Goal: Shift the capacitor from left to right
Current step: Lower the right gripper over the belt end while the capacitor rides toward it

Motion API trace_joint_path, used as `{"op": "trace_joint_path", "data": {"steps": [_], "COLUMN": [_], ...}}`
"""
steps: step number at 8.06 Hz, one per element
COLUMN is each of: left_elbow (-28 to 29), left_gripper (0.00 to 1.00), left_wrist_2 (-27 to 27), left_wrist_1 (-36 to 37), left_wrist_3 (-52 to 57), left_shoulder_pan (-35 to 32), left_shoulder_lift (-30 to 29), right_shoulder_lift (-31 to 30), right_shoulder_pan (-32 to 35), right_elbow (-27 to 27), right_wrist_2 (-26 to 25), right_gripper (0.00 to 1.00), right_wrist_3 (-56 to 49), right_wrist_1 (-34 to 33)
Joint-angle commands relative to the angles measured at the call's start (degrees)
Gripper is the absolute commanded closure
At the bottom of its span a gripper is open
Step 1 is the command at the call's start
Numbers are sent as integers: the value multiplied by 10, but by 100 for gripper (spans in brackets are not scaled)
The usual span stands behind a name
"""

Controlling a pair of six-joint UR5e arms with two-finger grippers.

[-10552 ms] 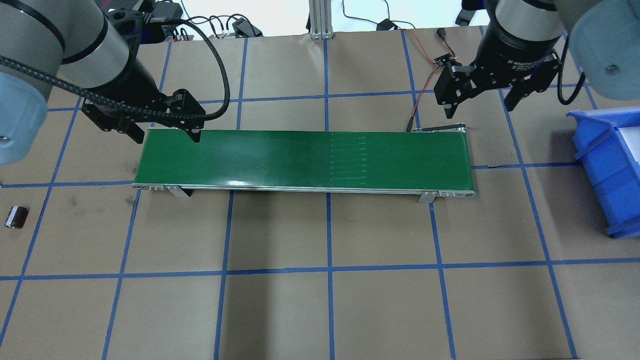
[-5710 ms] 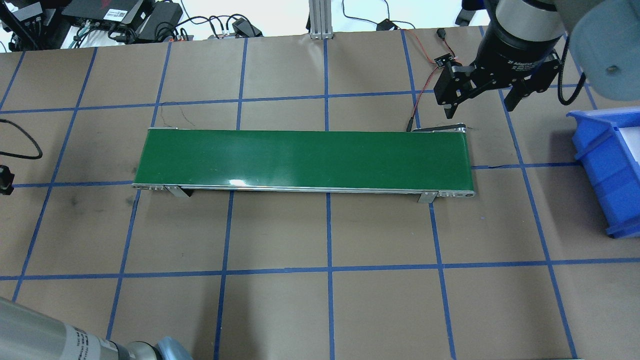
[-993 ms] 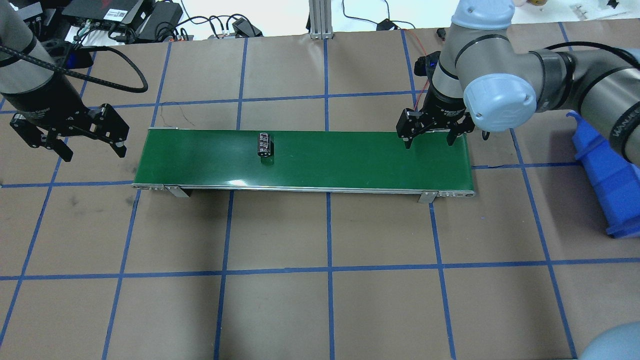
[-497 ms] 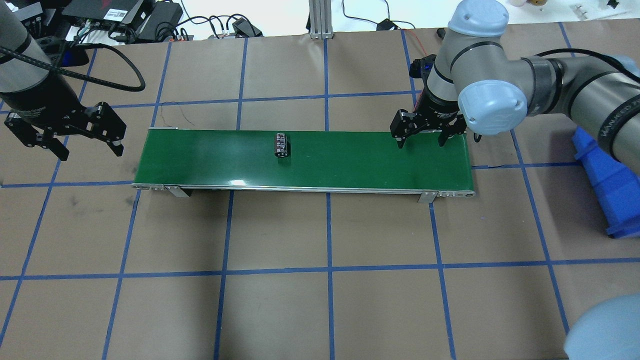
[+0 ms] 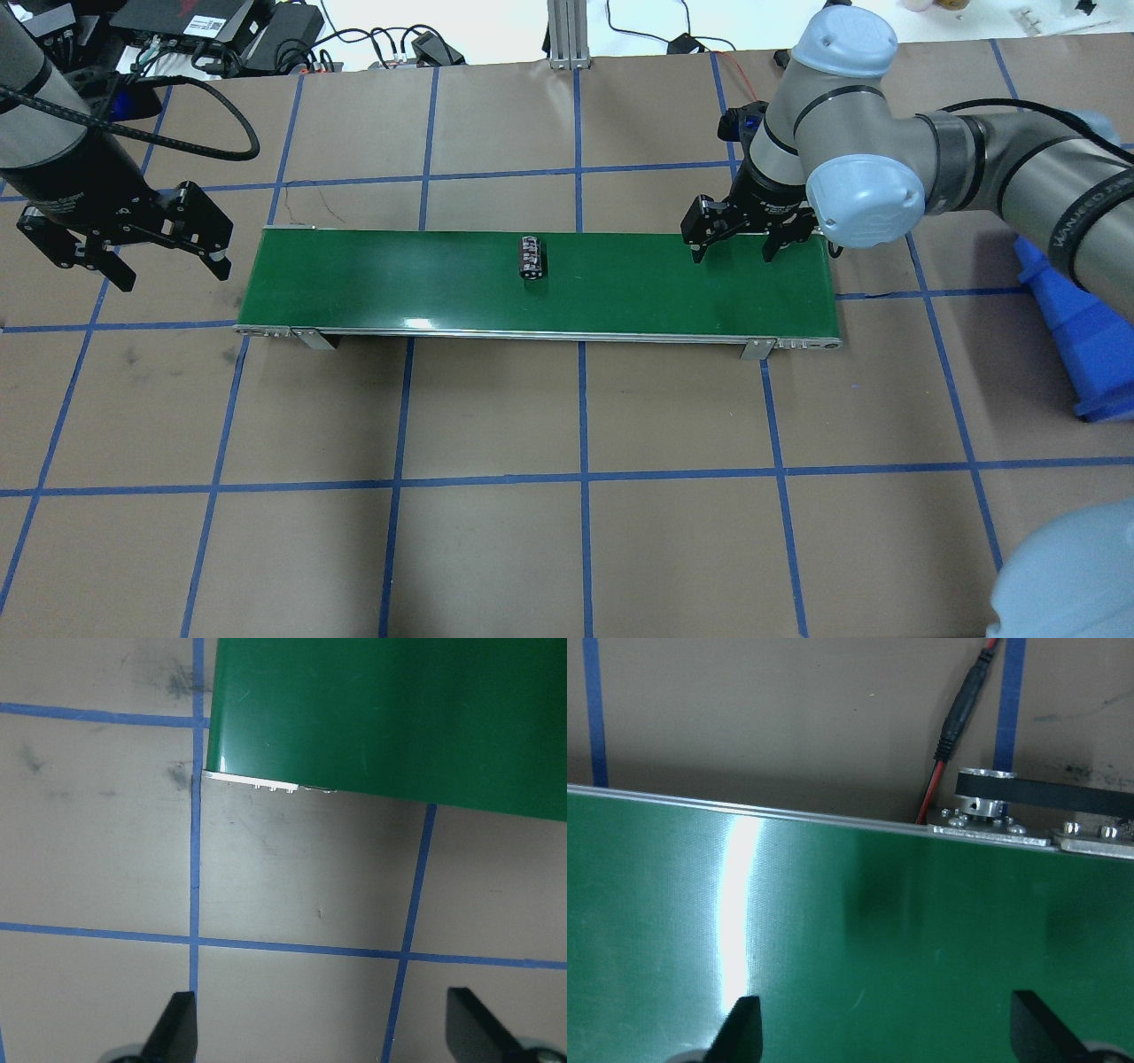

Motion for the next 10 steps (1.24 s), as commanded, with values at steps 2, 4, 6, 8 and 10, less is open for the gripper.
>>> {"op": "trace_joint_path", "data": {"steps": [2, 4, 6, 8, 10], "left_elbow": [1, -2, -3, -2, -2], "left_gripper": [0, 0, 0, 0, 0], "left_wrist_2": [-4, -6, -7, -5, 9], "left_wrist_1": [-8, -8, -2, -3, -4], "left_wrist_3": [4, 3, 3, 4, 4], "left_shoulder_pan": [0, 0, 0, 0, -1], "left_shoulder_lift": [2, 2, 0, 1, 4], "right_shoulder_lift": [1, 1, 2, 4, 4], "right_shoulder_pan": [0, 0, 0, 0, 1], "right_elbow": [10, 10, 10, 10, 10], "right_wrist_2": [20, 30, 39, 32, 37], "right_gripper": [1, 1, 1, 0, 1], "right_wrist_3": [17, 35, 35, 35, 35], "right_wrist_1": [-10, -19, -22, -25, -25]}}
